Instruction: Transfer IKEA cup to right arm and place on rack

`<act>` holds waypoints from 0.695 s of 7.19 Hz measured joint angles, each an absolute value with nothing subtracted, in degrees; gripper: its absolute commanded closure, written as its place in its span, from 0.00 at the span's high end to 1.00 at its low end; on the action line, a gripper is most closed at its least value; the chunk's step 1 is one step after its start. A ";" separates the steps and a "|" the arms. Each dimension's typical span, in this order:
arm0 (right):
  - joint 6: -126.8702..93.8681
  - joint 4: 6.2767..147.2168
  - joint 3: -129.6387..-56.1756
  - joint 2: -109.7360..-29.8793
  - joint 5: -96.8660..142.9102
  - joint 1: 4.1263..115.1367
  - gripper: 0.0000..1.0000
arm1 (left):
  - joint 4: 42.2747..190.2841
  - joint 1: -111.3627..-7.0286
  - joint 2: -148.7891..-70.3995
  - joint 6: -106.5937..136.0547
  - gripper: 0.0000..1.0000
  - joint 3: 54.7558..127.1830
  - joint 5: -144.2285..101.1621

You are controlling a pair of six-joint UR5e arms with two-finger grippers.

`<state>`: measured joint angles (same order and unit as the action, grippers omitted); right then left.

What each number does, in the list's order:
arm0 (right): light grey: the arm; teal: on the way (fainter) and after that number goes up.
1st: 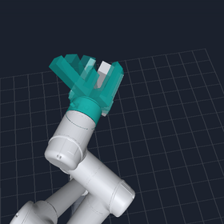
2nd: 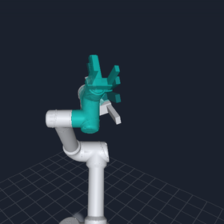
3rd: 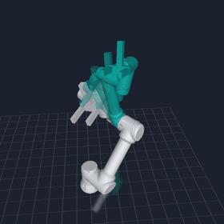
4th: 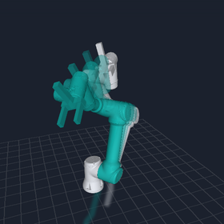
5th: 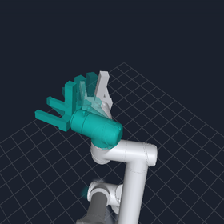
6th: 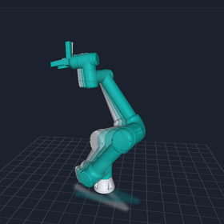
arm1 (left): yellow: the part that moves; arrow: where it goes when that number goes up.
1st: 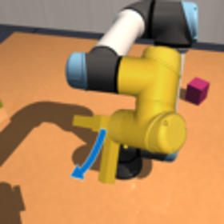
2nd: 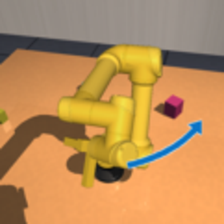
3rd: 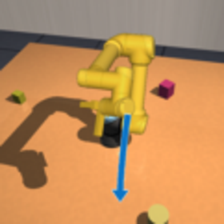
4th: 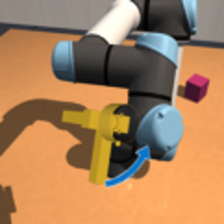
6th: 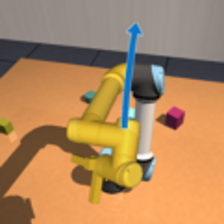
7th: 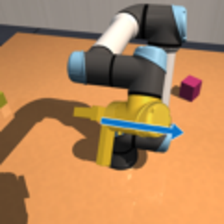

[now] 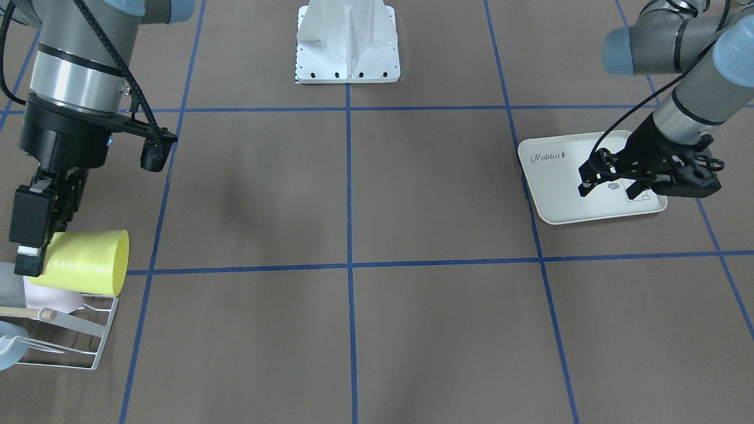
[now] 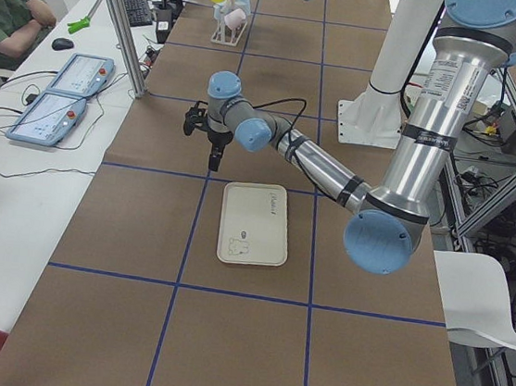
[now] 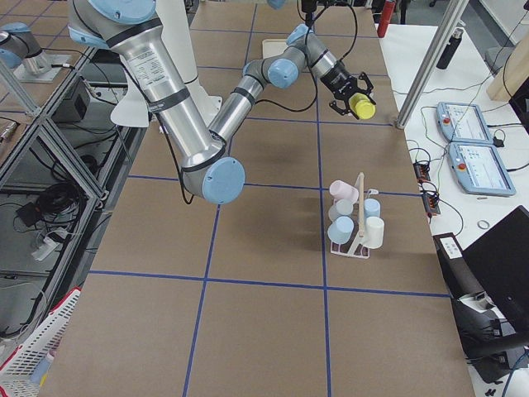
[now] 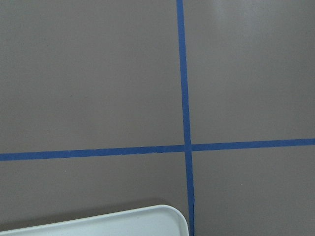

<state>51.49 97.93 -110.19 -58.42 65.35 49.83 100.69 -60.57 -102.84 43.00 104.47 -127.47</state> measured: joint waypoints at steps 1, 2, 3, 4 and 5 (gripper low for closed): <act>58.87 98.33 -108.88 -58.44 62.85 50.40 0.45 | 100.73 -60.56 -102.84 43.11 1.00 104.53 -127.69; 64.57 98.48 -107.35 -58.52 59.89 50.61 0.45 | 100.78 -60.56 -102.84 43.30 1.00 104.63 -127.83; 69.10 98.54 -105.91 -58.85 56.41 50.65 0.45 | 100.82 -60.53 -102.85 43.47 1.00 104.73 -127.91; 71.90 98.54 -104.61 -59.29 53.48 50.64 0.45 | 100.87 -60.46 -102.89 43.58 1.00 104.75 -127.95; 73.17 98.49 -103.11 -59.49 51.24 50.58 0.44 | 100.91 -60.42 -102.89 43.64 1.00 104.79 -127.96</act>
